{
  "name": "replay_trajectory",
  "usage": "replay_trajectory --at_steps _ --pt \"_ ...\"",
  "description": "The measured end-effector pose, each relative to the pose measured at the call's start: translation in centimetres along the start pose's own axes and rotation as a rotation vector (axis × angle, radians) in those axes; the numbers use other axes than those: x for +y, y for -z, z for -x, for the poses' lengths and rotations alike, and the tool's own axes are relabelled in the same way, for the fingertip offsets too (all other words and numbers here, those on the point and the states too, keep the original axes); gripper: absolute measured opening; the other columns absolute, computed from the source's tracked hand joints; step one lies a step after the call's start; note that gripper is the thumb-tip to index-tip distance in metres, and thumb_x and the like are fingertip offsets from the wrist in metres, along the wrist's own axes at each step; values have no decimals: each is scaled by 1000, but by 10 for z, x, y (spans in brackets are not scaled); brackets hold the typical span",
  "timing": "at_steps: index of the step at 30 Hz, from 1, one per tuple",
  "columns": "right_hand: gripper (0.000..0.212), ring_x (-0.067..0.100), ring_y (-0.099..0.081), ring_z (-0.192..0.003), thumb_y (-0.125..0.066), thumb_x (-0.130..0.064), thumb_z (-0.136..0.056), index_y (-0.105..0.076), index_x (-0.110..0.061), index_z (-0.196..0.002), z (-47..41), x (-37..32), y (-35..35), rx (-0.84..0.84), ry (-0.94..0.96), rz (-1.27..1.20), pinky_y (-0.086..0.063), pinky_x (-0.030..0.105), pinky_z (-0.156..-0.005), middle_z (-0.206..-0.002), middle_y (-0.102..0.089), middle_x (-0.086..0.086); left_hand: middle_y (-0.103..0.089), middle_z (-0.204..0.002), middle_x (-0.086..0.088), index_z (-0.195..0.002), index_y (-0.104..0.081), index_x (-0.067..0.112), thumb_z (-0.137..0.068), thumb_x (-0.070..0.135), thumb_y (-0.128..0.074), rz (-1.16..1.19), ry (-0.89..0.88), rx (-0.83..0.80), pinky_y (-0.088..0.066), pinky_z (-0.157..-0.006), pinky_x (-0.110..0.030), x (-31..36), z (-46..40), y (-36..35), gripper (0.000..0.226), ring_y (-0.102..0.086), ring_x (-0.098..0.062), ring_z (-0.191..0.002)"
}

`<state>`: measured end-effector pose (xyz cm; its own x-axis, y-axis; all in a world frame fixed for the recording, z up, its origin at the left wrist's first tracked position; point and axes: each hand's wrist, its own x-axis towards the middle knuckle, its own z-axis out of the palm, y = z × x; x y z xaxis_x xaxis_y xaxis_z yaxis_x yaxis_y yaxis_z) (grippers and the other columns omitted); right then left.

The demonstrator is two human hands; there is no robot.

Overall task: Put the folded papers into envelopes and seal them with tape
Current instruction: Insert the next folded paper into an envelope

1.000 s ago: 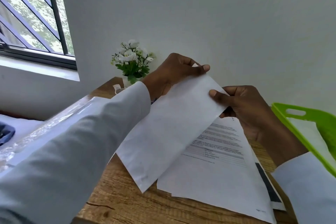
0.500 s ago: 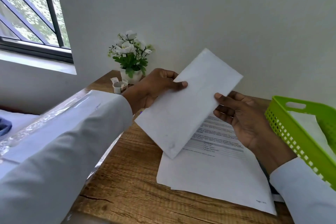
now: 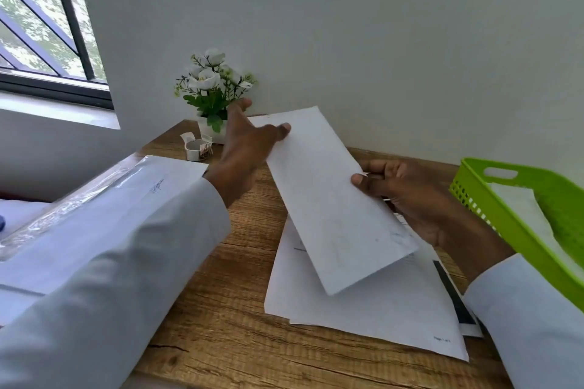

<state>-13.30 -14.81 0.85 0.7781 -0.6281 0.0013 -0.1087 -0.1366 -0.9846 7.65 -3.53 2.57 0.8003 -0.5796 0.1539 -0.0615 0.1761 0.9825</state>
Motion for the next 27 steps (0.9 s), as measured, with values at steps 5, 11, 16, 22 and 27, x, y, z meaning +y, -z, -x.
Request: replay_trajectory --at_steps 5,11,16,22,27 --pt "24 21 -75 -89 -67 -15 -91 -73 -10 -114 2 -18 14 -96 -12 85 -59 27 -70 -103 -77 9 -71 -92 -4 -102 -71 7 -82 12 -75 -230 -38 -102 -55 -52 -18 21 -5 21 22 -66 -18 -80" --pt "29 28 -73 -97 -73 -13 -86 -72 -8 -114 1 -23 19 -56 -31 164 -59 38 -87 -104 -77 13 -74 -92 -12 -91 -74 4 -82 20 -76 -365 32 -229 -60 -75 -39 18 -3 36 18 -71 -29 -83" --pt "29 21 -75 -87 -79 -16 -80 -74 -10 -108 7 -14 30 -1 -46 278 -60 26 -68 -97 -79 8 -72 -92 -10 -84 -71 7 -83 18 -75 -189 114 -103 -56 -55 -27 10 -10 51 12 -69 -23 -74" --pt "18 16 -74 -71 -78 -10 -80 -75 -1 -94 3 -4 36 196 -24 184 -58 22 -57 -84 -78 10 -70 -98 -12 -88 -70 11 -90 16 -67 -516 66 -173 -56 -69 -35 -1 -15 68 6 -68 -26 -88" --pt "18 15 -73 -66 -80 -9 -78 -75 0 -93 1 -4 29 176 -27 221 -58 22 -57 -84 -78 11 -62 -130 -4 -129 -57 19 -87 42 -68 -999 -509 -203 -46 -84 -32 -11 5 34 49 -60 -22 -110"
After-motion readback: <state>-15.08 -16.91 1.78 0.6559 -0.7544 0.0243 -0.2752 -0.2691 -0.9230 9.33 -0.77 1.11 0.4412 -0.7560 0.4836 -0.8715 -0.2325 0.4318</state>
